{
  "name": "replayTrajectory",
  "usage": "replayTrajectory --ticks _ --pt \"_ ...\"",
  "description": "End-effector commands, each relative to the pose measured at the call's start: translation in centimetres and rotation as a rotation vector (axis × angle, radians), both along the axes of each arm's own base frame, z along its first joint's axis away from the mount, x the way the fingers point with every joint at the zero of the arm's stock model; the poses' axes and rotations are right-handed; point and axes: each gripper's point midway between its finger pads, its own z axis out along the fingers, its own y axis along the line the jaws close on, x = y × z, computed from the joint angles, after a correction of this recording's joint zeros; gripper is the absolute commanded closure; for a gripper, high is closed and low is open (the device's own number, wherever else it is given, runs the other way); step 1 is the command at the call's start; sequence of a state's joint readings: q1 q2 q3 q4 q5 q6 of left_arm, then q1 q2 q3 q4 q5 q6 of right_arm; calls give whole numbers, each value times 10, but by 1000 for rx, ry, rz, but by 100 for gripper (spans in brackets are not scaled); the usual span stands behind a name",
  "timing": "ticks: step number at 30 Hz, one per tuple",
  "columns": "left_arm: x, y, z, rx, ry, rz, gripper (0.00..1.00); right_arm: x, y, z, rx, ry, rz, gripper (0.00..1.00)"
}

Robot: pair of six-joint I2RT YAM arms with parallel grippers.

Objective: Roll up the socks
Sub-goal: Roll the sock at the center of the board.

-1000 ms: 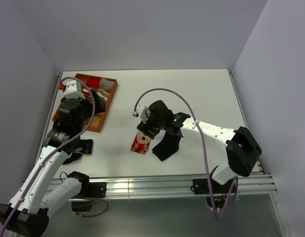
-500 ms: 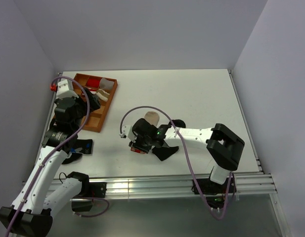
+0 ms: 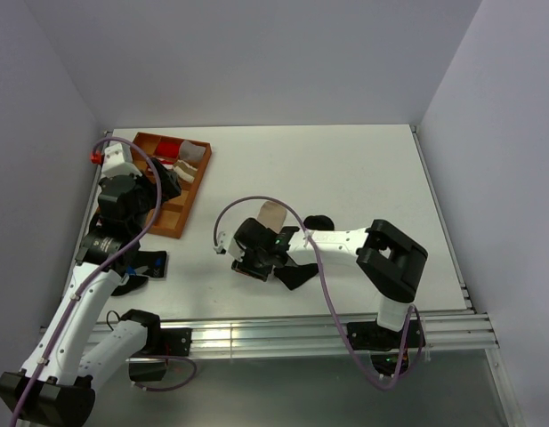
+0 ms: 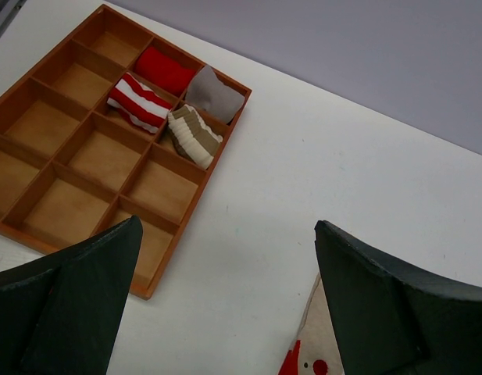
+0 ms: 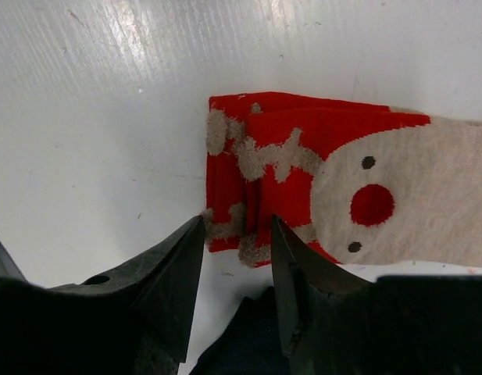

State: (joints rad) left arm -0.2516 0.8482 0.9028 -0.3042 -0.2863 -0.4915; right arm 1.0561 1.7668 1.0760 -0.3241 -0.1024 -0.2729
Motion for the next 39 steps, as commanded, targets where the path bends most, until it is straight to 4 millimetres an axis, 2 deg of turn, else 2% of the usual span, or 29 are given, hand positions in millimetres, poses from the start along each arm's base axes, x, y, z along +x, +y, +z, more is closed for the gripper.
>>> replayTrajectory --ticks 1,14,19,29,32,35,37,38,39 --pt "3 -2 4 -11 -21 -11 2 -2 13 10 28 7 7 53" --pt "5 -5 1 -9 -7 -23 2 -3 12 17 36 -7 7 47" --pt "5 -5 0 -9 -4 -26 2 -1 9 10 18 -12 -1 45" --pt "8 -8 -4 -11 8 -38 2 4 1 -3 -21 -42 -14 47" --pt "9 -10 -7 -10 20 -45 3 4 -1 -5 -28 -47 -13 52" --pt "11 -11 -10 -12 26 -49 3 4 -2 -8 -40 -47 -11 64" --pt "11 -11 -11 -13 30 -50 3 4 -3 -10 -46 -45 -11 69" --pt "12 -11 -11 -24 28 -47 4 3 -4 -10 -51 -41 -5 77" --pt "12 -12 -13 -36 31 -46 4 3 -4 -9 -50 -40 -2 80"
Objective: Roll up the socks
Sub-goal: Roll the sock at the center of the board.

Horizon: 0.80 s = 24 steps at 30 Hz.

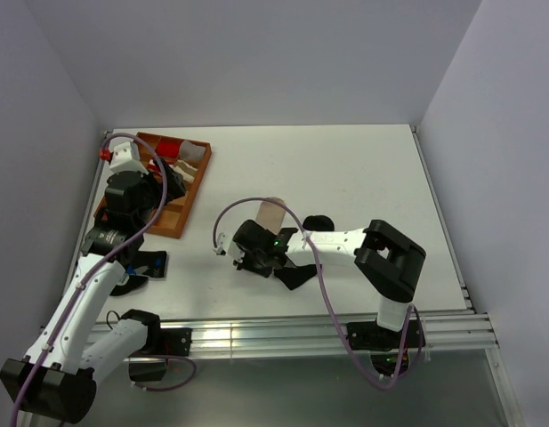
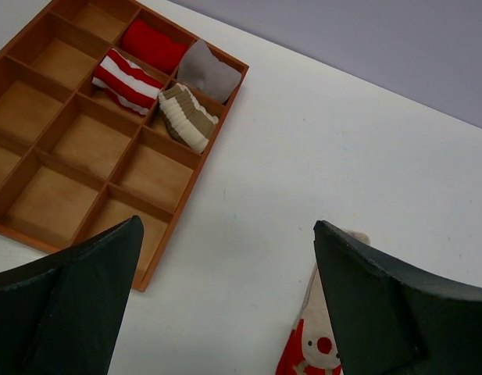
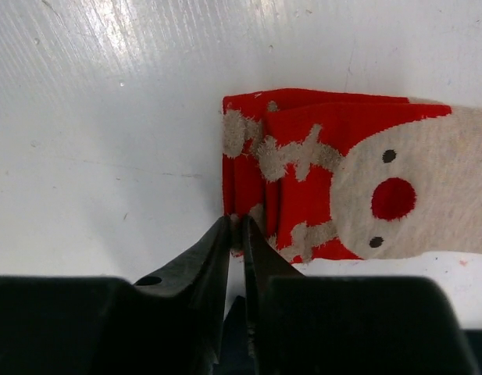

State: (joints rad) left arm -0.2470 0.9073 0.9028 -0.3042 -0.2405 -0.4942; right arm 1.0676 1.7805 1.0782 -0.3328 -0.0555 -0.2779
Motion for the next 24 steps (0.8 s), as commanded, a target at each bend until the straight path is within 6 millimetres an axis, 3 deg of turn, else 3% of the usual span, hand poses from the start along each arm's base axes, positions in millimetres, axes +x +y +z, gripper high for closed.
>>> replayTrajectory --ticks 1,6,9,10,11,13,14,15,21,22,24 --pt "3 -5 6 -50 -31 -8 5 1 -1 -1 -7 -13 11 82" --pt "9 -22 -7 -195 -5 -23 19 -7 -7 14 52 89 52 85" --pt "8 -30 -20 -272 -20 -4 21 2 -12 30 112 129 43 86" --pt "11 -31 -15 -294 -60 8 21 4 -14 32 115 133 44 85" --pt "7 -39 -28 -298 -46 -9 21 7 -15 33 113 130 46 83" --pt "8 -44 -33 -308 -54 2 21 4 -19 38 115 132 58 73" --pt "6 -51 -40 -312 -35 -12 20 1 -21 38 115 135 66 64" --pt "6 -53 -43 -311 -28 -19 21 0 -21 44 129 123 69 62" --pt "3 -50 -45 -303 -31 -9 19 3 -27 59 147 56 97 44" --pt "2 -49 -44 -300 -33 -8 19 2 -32 53 130 39 108 36" --pt "0 -47 -42 -291 -40 -3 18 2 -34 50 122 16 134 33"
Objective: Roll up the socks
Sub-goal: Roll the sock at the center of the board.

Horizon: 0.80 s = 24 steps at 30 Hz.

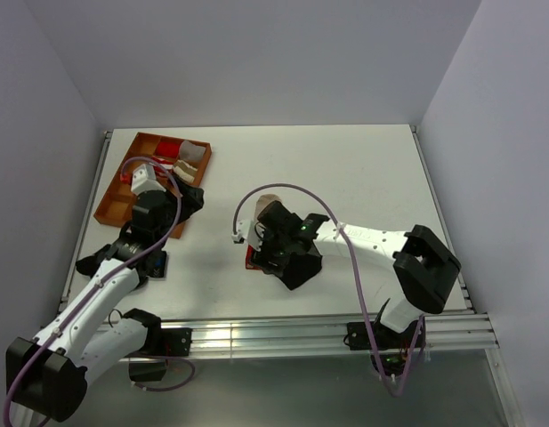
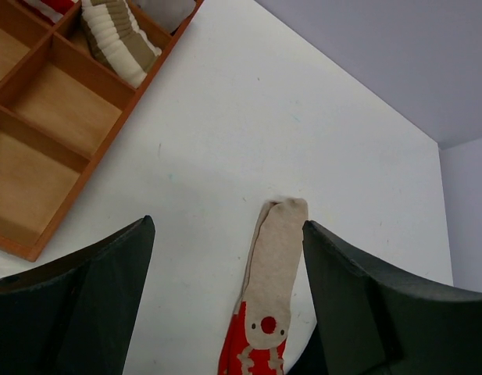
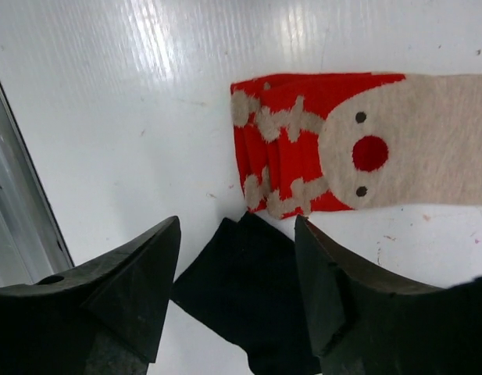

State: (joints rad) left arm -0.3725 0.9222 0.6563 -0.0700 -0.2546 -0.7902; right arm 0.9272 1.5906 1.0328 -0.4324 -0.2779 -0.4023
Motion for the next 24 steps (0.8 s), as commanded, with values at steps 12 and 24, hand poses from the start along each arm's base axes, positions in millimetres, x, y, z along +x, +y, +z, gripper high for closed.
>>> replayTrajectory --ticks 12,24 --pt "-8 23 70 -27 -166 100 15 23 -4 -26 -71 -189 31 31" --pt "-12 26 99 -25 -213 99 14 33 10 -38 -95 -190 -13 32"
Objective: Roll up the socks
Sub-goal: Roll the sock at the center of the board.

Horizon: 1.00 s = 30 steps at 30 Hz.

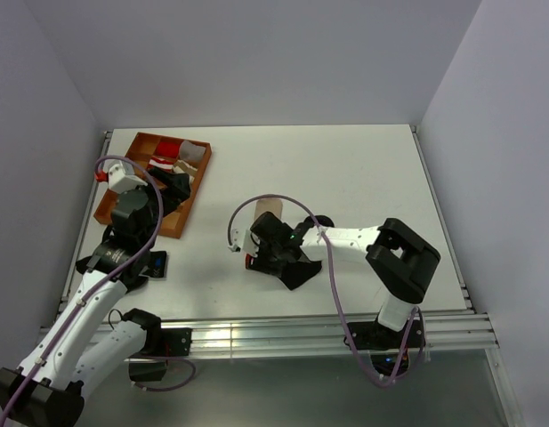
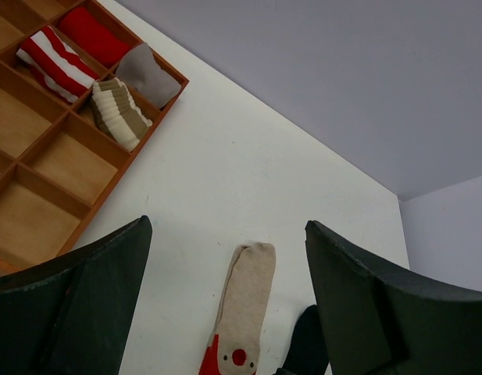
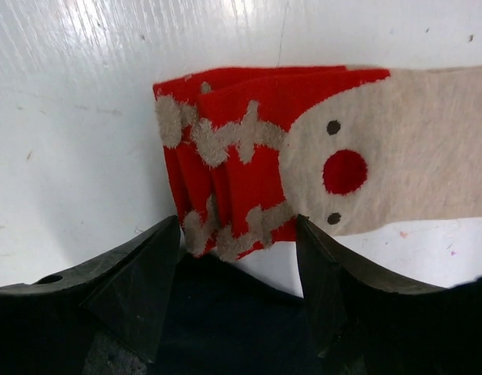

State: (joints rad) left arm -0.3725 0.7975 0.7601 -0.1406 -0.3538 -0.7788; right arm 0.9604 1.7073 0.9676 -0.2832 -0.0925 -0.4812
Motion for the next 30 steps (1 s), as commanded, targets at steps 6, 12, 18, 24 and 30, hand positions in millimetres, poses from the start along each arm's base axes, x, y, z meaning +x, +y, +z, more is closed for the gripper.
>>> replayTrajectory --ticks 6,12,18,24,30 --pt "0 2 23 -6 -63 2 14 10 19 5 18 -37 -16 44" --pt "2 -4 8 -15 -48 -16 15 6 19 6 8 -8 -2 68" --pt "4 -9 1 -28 -64 -38 18 -12 19 26 66 143 51 71" --pt "5 -21 -15 -40 -88 -89 26 -16 7 37 118 420 22 73" --pt "1 -33 -37 -44 -113 -132 32 -12 -2 29 114 626 -49 76"
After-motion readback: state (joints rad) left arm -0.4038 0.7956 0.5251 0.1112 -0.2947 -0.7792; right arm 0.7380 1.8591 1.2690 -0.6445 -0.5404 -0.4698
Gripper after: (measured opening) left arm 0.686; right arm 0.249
